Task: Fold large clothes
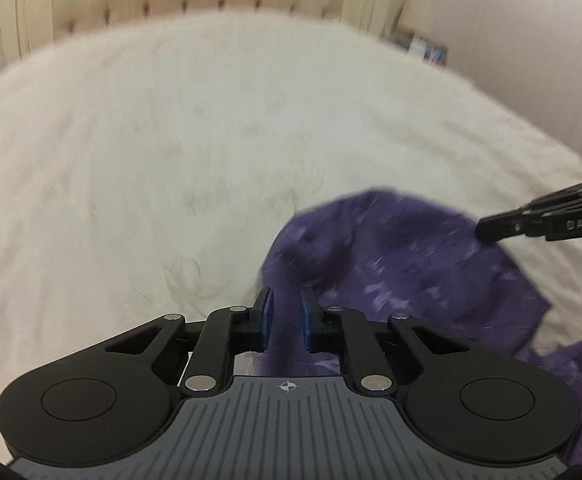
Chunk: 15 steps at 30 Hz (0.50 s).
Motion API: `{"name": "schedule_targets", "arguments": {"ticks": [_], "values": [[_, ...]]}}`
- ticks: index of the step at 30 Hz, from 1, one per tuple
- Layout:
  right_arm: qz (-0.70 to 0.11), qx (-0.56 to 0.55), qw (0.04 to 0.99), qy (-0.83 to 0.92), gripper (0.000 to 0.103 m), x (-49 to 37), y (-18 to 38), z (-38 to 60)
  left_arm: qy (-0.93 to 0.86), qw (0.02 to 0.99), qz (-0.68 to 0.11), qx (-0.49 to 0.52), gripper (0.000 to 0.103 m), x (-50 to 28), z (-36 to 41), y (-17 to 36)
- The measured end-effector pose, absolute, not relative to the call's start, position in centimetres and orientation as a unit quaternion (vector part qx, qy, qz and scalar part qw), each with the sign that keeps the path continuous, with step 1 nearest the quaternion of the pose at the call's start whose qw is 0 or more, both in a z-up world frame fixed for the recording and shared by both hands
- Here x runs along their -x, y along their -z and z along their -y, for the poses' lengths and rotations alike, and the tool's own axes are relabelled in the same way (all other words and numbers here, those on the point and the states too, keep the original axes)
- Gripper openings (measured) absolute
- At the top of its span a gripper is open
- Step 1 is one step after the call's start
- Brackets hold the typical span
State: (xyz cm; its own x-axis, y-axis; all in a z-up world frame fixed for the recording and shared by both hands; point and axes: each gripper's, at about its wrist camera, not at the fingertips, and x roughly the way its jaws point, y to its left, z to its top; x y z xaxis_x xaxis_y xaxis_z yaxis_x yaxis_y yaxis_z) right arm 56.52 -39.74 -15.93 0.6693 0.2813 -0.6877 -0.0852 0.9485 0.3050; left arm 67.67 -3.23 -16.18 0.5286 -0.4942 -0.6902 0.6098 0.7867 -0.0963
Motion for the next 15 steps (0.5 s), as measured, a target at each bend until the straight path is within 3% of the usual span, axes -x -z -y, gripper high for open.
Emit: {"name": "schedule_targets", "arguments": {"ticks": [6,10,12,15], "values": [[-0.379,-0.118,0.912,-0.106,0.014,-50.9,13.0,39.8,0.338,0.865,-0.366,-0.063,0.015,-62.4,0.3,12.5],[-0.382,-0.13,0.911,-0.081,0.026,-49.9,12.7,40.0,0.336,0.855,-0.393,-0.033,0.018,-61.2,-0.3,11.8],[-0.39,-0.151,0.906,-0.062,0.061,-50.5,12.7,40.2,0.333,0.852,-0.404,-0.027,0.036,-61.4,0.4,12.0],[-0.39,-0.174,0.902,-0.057,0.063,-52.0,13.2,40.4,0.328,0.856,-0.397,-0.033,0.051,-62.3,1.6,12.5]]}}
